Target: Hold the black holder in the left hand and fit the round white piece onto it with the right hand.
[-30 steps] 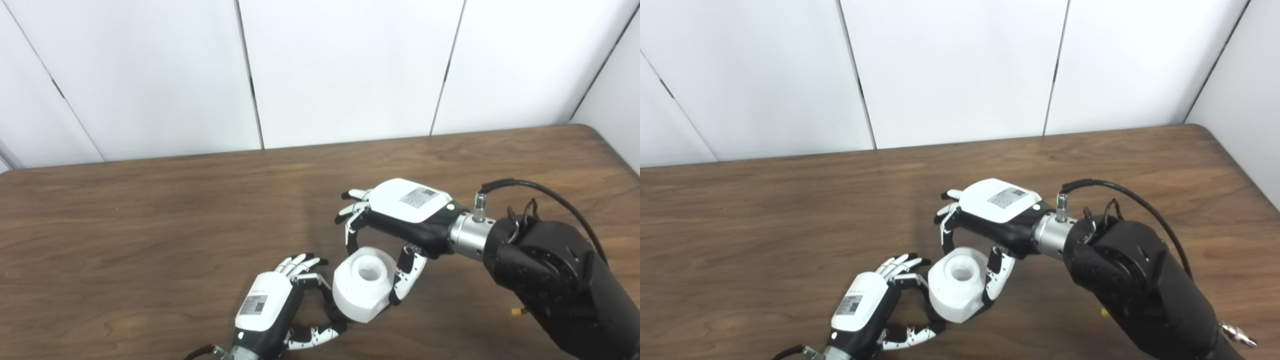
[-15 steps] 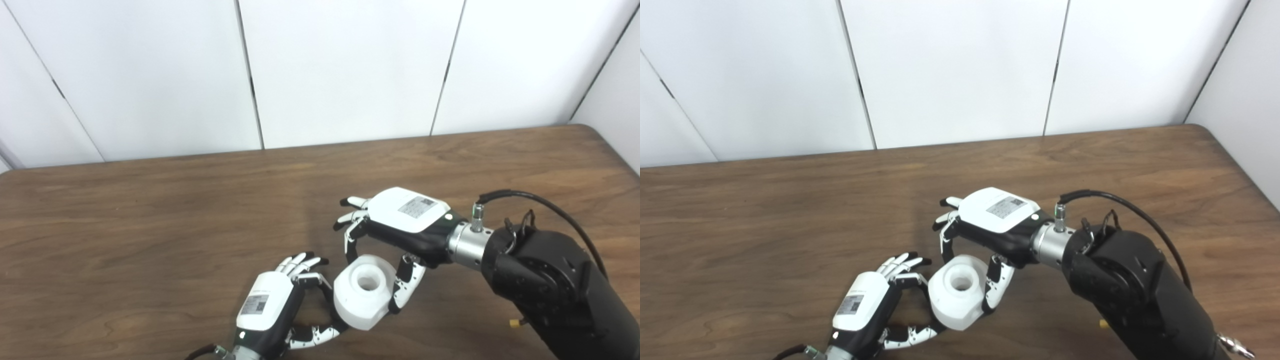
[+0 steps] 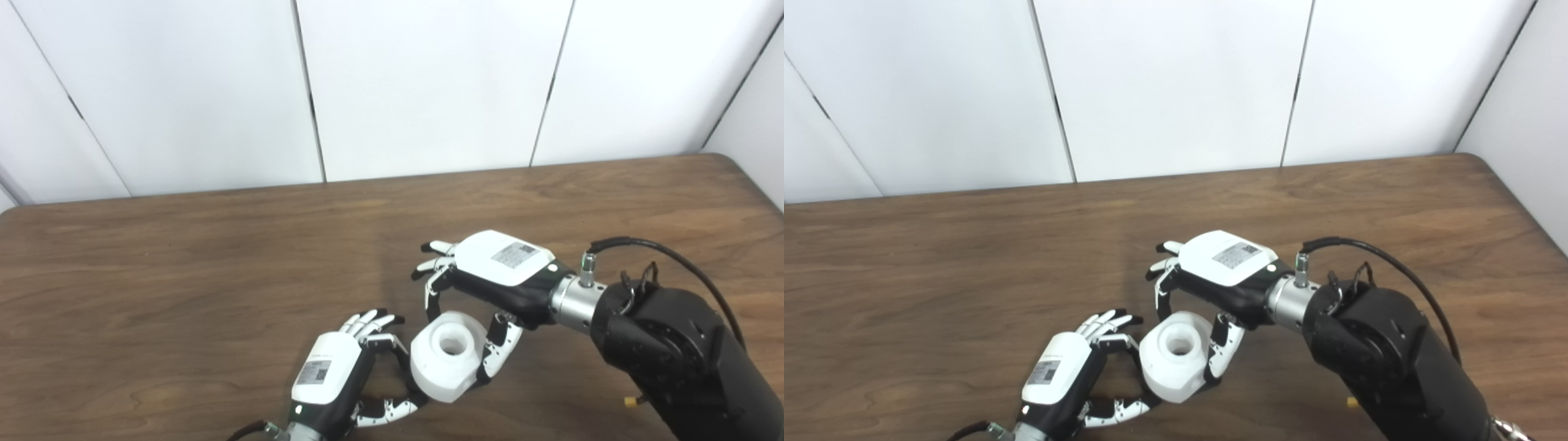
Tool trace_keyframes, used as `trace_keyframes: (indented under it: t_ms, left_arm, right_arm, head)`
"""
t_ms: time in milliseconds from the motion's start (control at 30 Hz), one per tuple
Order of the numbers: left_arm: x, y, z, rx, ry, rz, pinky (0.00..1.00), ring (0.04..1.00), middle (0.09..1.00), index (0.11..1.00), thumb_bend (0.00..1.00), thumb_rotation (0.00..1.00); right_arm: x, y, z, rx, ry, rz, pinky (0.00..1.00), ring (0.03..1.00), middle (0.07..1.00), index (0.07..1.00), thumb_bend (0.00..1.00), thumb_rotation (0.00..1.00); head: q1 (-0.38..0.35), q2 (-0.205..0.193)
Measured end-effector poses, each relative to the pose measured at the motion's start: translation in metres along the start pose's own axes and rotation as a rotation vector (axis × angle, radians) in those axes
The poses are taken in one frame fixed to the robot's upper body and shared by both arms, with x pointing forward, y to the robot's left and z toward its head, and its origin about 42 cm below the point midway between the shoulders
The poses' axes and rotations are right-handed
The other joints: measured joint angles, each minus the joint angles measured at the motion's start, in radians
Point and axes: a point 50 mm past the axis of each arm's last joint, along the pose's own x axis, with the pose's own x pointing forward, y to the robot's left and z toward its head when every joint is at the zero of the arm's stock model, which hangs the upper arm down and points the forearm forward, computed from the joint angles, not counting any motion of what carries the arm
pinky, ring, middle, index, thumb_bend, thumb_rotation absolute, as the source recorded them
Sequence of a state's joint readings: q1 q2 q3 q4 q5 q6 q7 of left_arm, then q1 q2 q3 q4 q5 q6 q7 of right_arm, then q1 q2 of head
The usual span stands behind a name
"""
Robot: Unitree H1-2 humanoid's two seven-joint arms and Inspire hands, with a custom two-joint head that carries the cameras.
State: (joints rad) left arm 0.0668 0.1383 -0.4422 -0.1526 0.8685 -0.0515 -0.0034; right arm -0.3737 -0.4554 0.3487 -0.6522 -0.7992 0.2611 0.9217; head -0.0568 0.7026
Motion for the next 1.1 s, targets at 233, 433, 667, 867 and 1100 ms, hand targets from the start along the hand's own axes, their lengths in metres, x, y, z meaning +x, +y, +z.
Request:
trace_keyframes:
  t_ms: [233,433,667,867,1100]
  left_arm:
    - [0.0000,-0.0001,0.0001,0.000,0.000,-0.001,0.92,0.922,0.855,0.490,0.51,0.05]
    - [0.0000,-0.0002,0.0002,0.000,0.000,-0.001,0.91,0.920,0.853,0.490,0.51,0.05]
    - [0.0001,-0.0001,0.0005,0.000,0.001,0.000,0.91,0.919,0.854,0.490,0.51,0.05]
    - [0.0002,-0.0001,0.0006,0.000,0.002,0.000,0.91,0.921,0.854,0.490,0.51,0.05]
    - [0.0005,0.0009,0.0015,0.000,0.006,0.000,0.91,0.921,0.852,0.490,0.51,0.05]
  right_arm:
    - [0.0012,-0.0002,-0.0007,0.001,0.009,-0.007,0.93,0.989,0.872,0.485,0.52,0.13]
    - [0.0019,-0.0001,-0.0010,-0.002,0.016,-0.010,0.93,0.987,0.872,0.485,0.52,0.13]
    - [0.0025,0.0002,-0.0013,0.000,0.014,-0.009,0.90,0.979,0.870,0.485,0.52,0.13]
    - [0.0036,0.0008,-0.0024,0.002,0.014,-0.008,0.91,0.981,0.866,0.485,0.52,0.13]
    - [0.0043,0.0014,-0.0013,-0.011,0.007,-0.006,0.90,0.981,0.863,0.485,0.52,0.14]
  head:
    - [0.000,0.000]
    - [-0.003,0.002]
    - [-0.003,0.009]
    - [-0.003,0.020]
    - [-0.006,0.028]
